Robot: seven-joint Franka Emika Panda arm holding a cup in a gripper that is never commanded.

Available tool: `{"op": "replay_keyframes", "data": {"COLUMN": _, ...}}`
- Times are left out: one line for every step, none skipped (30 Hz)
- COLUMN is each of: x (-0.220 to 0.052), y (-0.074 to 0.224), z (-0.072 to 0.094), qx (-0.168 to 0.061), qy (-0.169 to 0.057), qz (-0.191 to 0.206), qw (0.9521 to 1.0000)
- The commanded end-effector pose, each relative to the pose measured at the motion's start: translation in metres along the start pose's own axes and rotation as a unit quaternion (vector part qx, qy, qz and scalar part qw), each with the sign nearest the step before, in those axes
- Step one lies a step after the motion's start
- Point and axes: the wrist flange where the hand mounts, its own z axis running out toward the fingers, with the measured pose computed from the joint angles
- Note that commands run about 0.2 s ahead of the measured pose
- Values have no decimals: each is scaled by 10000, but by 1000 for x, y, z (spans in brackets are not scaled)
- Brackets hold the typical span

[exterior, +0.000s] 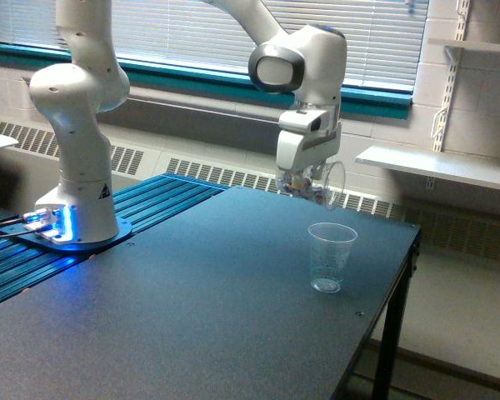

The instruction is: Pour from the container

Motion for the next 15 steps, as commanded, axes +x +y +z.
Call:
{"op": "replay_keyframes", "data": {"x": -1, "y": 0, "z": 4, "qx": -46, "qy": -140, "qz": 90, "qw": 9999}}
{"op": "replay_keyframes", "data": {"x": -1, "y": 0, "z": 4, "qx": -50, "qy": -150, "qz": 96, "qw": 9998}}
{"op": "replay_keyframes", "data": {"x": -1, "y": -1, "z": 4, "qx": -57, "qy": -163, "qz": 100, "qw": 9998}}
{"op": "replay_keyframes", "data": {"x": -2, "y": -1, "z": 4, "qx": -57, "qy": -180, "qz": 105, "qw": 9998}}
{"op": "replay_keyframes", "data": {"x": -2, "y": -2, "z": 4, "qx": -60, "qy": -206, "qz": 111, "qw": 9997}}
{"op": "replay_keyframes", "data": {"x": -2, "y": -2, "z": 4, "qx": -69, "qy": -223, "qz": 115, "qw": 9997}}
{"op": "replay_keyframes", "data": {"x": -2, "y": -2, "z": 4, "qx": -81, "qy": -235, "qz": 118, "qw": 9996}}
{"op": "replay_keyframes", "data": {"x": -2, "y": -3, "z": 5, "qx": -93, "qy": -259, "qz": 122, "qw": 9995}}
{"op": "replay_keyframes", "data": {"x": -2, "y": -3, "z": 5, "qx": -92, "qy": -301, "qz": 136, "qw": 9994}}
{"op": "replay_keyframes", "data": {"x": -2, "y": -3, "z": 5, "qx": -81, "qy": -343, "qz": 156, "qw": 9993}}
{"op": "replay_keyframes", "data": {"x": -2, "y": -4, "z": 4, "qx": -73, "qy": -395, "qz": 180, "qw": 9990}}
{"op": "replay_keyframes", "data": {"x": -1, "y": -4, "z": 4, "qx": -78, "qy": -430, "qz": 196, "qw": 9989}}
{"op": "replay_keyframes", "data": {"x": -1, "y": -4, "z": 4, "qx": -76, "qy": -462, "qz": 206, "qw": 9987}}
{"op": "replay_keyframes", "data": {"x": 0, "y": -4, "z": 3, "qx": -71, "qy": -491, "qz": 220, "qw": 9985}}
{"op": "replay_keyframes", "data": {"x": 0, "y": -5, "z": 2, "qx": -62, "qy": -521, "qz": 240, "qw": 9983}}
